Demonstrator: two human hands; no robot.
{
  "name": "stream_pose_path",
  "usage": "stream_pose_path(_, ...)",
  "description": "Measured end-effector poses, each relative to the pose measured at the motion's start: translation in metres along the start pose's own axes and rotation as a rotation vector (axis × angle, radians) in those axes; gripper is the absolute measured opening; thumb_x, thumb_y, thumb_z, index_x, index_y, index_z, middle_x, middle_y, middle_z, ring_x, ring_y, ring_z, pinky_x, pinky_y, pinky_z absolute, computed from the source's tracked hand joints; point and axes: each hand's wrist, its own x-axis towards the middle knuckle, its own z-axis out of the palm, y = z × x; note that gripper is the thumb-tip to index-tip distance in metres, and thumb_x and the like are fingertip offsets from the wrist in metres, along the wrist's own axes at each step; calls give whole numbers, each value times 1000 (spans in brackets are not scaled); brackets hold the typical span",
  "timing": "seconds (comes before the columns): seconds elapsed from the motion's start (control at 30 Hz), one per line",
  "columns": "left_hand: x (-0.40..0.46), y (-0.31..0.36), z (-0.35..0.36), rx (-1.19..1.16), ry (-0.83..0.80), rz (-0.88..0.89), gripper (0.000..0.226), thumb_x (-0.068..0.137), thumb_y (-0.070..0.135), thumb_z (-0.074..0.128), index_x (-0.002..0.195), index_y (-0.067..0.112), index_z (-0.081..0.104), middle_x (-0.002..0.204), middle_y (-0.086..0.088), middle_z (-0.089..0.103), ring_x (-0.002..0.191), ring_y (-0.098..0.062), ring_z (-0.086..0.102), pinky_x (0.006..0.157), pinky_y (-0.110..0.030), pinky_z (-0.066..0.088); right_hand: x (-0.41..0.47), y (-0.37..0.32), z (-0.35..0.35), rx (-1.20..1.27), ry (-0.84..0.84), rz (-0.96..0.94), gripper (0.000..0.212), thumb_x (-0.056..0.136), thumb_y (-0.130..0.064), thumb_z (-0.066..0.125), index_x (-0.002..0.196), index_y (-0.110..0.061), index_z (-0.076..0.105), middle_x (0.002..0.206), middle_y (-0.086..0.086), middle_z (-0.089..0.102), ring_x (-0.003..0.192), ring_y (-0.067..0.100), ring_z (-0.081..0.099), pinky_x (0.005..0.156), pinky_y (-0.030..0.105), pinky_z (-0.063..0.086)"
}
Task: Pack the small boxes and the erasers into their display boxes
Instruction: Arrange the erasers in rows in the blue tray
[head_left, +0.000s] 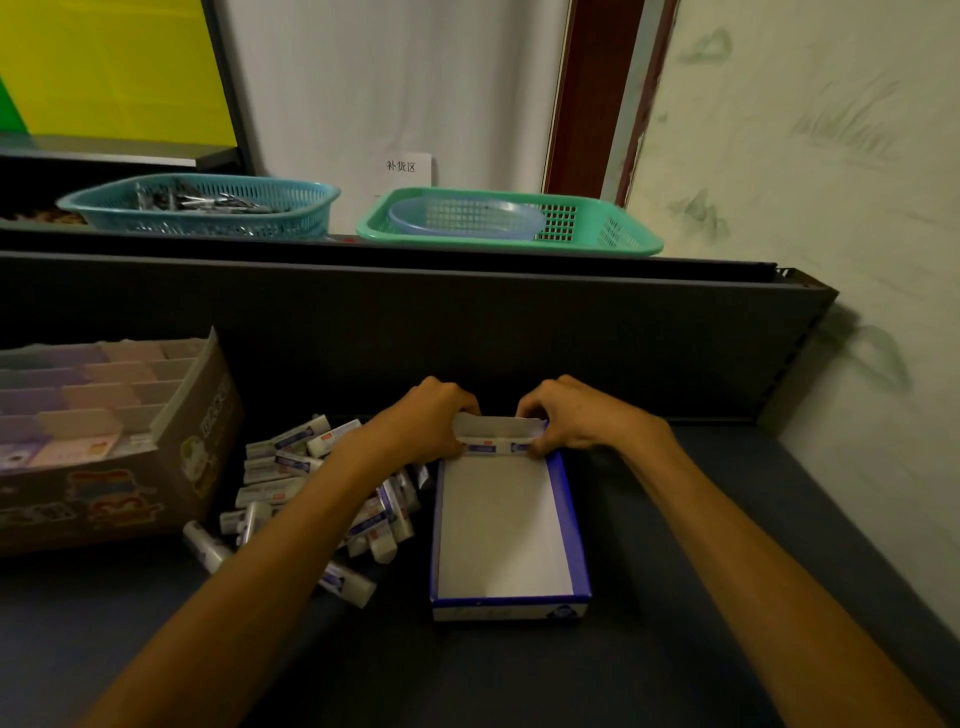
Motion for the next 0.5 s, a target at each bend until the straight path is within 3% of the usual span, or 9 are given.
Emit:
stream_pose_path(0.27, -3, 1, 3, -14, 48, -6, 43, 77, 17, 73, 117, 21, 57, 115, 3, 59, 101, -11, 58, 87, -27, 49, 1, -1, 5, -57, 43, 38, 37, 77, -23, 75, 109, -30, 60, 119, -2, 47, 108, 17, 50, 89, 33, 45)
stream_pose_path(0.43, -12, 0, -1, -38, 85, -5, 47, 80, 25, 71, 123, 23, 54, 116, 3, 60, 89, -3, 54, 79, -19, 46, -3, -5, 8, -63, 58, 64, 48, 76, -25, 75, 119, -33, 56, 121, -3, 51, 106, 16, 53, 91, 37, 49)
stream_pose_path(0.5, -21, -1, -7, -44, 120, -31, 48, 81, 29, 70, 125, 25, 52, 117, 3, 61, 94, -6, 58, 83, -23, 50, -9, -9, 4, -110, 85, 55, 49, 78, -30, 73, 123, -32, 53, 123, -4, 55, 107, 14, 54, 91, 37, 49)
